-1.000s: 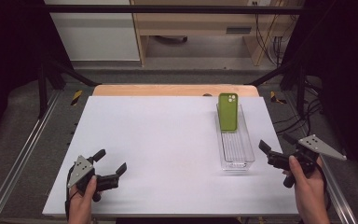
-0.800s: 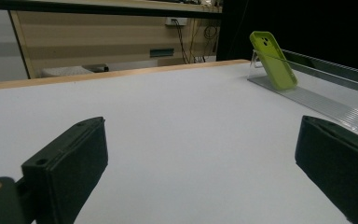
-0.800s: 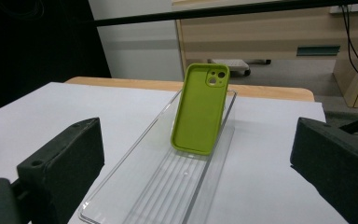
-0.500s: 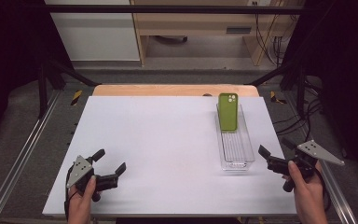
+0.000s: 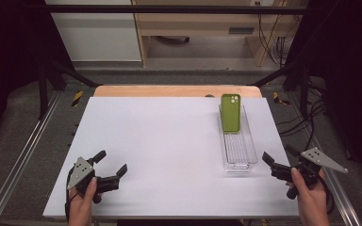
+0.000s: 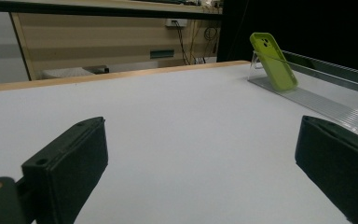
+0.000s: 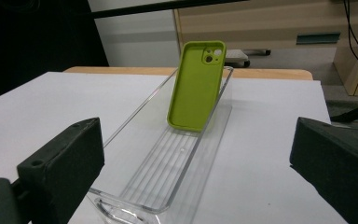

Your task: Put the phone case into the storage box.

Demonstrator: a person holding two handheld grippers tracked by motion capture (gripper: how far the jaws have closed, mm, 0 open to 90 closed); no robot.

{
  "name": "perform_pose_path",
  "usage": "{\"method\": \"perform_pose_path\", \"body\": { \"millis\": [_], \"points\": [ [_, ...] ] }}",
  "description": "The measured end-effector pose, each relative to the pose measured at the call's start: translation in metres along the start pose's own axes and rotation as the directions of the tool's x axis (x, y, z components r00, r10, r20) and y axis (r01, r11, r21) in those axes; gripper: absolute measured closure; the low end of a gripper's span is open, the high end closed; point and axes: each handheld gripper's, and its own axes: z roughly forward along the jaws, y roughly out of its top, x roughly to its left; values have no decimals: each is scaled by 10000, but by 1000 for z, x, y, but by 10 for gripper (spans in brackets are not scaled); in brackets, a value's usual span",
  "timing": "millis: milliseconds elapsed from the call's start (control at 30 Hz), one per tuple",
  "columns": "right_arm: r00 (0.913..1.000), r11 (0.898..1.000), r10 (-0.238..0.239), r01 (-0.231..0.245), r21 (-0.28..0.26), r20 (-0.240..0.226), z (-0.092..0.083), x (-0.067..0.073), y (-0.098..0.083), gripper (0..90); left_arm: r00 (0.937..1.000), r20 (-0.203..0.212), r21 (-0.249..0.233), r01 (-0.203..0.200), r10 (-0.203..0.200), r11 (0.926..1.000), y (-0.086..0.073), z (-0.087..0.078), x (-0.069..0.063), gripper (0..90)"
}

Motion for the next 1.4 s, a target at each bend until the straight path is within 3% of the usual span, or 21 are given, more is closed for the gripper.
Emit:
{"method": "perform_pose_path", "body": {
  "millis": [500, 967, 1400],
  "points": [
    [9995, 9994, -298, 297, 149, 85, 0, 0, -18, 45, 10000, 1, 7, -30, 30, 10000, 0, -1, 1, 20],
    [9974, 9974, -703, 705, -125, 158, 1, 2, -36, 47, 10000, 6, 14, -48, 48, 10000, 0, -1, 1, 20],
    [9942, 9931, -1066, 1056, -520, -172, 5, 10, -46, 38, 10000, -21, -5, -64, 64, 10000, 0, -1, 1, 20]
  ]
}}
